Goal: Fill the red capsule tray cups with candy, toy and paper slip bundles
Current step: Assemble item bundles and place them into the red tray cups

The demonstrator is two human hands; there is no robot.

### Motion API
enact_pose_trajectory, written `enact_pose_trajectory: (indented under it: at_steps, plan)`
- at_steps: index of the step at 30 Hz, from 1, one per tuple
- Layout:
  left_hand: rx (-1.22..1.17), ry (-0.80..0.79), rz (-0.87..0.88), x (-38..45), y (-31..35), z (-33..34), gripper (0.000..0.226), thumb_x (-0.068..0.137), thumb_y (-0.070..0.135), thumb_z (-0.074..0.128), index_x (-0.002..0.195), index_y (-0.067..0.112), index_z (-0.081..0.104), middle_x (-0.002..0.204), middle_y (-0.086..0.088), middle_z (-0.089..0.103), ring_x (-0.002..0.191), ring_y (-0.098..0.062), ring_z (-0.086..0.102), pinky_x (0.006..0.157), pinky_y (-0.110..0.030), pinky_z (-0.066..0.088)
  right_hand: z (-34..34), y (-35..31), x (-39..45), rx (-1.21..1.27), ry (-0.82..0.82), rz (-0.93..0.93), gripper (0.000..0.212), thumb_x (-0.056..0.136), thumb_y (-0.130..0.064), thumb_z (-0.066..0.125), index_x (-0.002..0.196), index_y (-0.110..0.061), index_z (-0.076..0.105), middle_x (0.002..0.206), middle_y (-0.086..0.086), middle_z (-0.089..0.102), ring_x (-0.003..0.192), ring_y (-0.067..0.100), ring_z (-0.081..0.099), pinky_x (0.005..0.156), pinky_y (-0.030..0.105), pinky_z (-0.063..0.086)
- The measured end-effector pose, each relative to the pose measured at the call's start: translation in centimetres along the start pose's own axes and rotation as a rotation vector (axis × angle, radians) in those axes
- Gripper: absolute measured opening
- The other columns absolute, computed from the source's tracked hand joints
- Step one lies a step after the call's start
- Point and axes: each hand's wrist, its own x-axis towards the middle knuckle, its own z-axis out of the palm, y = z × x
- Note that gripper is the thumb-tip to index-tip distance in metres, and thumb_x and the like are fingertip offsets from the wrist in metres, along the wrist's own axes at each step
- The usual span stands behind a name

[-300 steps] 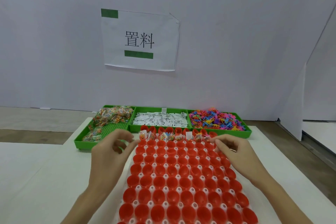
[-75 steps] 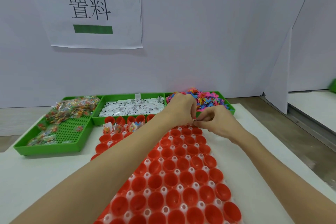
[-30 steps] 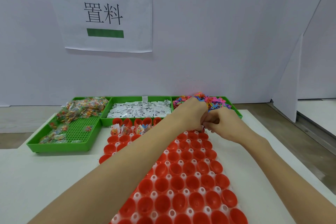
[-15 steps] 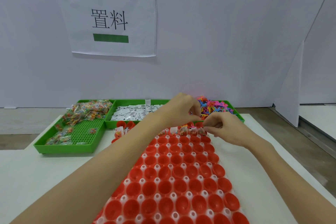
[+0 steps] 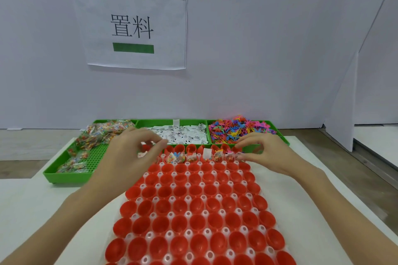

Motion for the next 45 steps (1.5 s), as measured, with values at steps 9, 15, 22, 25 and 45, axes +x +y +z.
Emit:
enact_pose_trajectory:
  at_steps: [9,15,22,25,45]
  plan:
    - [-0.005,0.109,-0.048,-4.8,-3.1,-2.9,0.009,0.086,0.031,0.067,0.082,0.029,0.075,0.09,0.018,0.07,0.084,-0.011,0.06,0.078,-0.016,0.042,1.1,0.5,0.3,-0.086,0.043,-0.015,0.018,0.093,-0.031,0.072,0.109,-0.03,0.078,0.104,-0.02,0.072,0.091,-0.008,0.062,0.073,0.006,0.045]
    - [-0.016,0.128,-0.087,-5.9,-4.6,-3.3,0.013,0.086,0.03,0.069,0.081,0.041,0.072,0.094,0.018,0.07,0.082,-0.007,0.059,0.075,-0.012,0.041,1.7,0.6,0.3,-0.062,0.057,-0.009,0.012,0.086,-0.03,0.08,0.096,-0.036,0.076,0.093,-0.021,0.072,0.088,-0.004,0.065,0.075,0.012,0.051]
    - [-0.005,0.14,-0.084,-6.0,-4.2,-3.7,0.01,0.085,0.028,0.068,0.081,0.035,0.074,0.095,0.019,0.07,0.081,0.001,0.059,0.074,-0.003,0.039,1.1,0.7,0.2,-0.033,0.045,0.011,0.018,0.084,-0.032,0.081,0.102,-0.035,0.077,0.097,-0.025,0.071,0.093,-0.015,0.061,0.072,0.002,0.047]
    - [0.004,0.15,-0.106,-6.1,-4.2,-3.9,0.008,0.085,0.025,0.07,0.079,0.028,0.075,0.082,0.012,0.072,0.08,0.0,0.058,0.073,-0.005,0.039,0.8,0.7,0.2,-0.012,0.044,0.025,0.022,0.083,-0.032,0.083,0.104,-0.031,0.079,0.101,-0.022,0.073,0.091,-0.017,0.061,0.073,0.004,0.047]
    - [0.337,-0.246,-0.405,-3.1,-10.6,-5.0,0.018,0.1,0.026,0.063,0.106,0.016,0.076,0.104,0.003,0.075,0.079,-0.011,0.061,0.065,-0.023,0.043,0.6,-9.9,-6.2,0.367,0.099,-0.03,0.032,0.085,-0.05,0.068,0.115,-0.041,0.071,0.101,-0.02,0.077,0.1,-0.003,0.07,0.092,0.031,0.054]
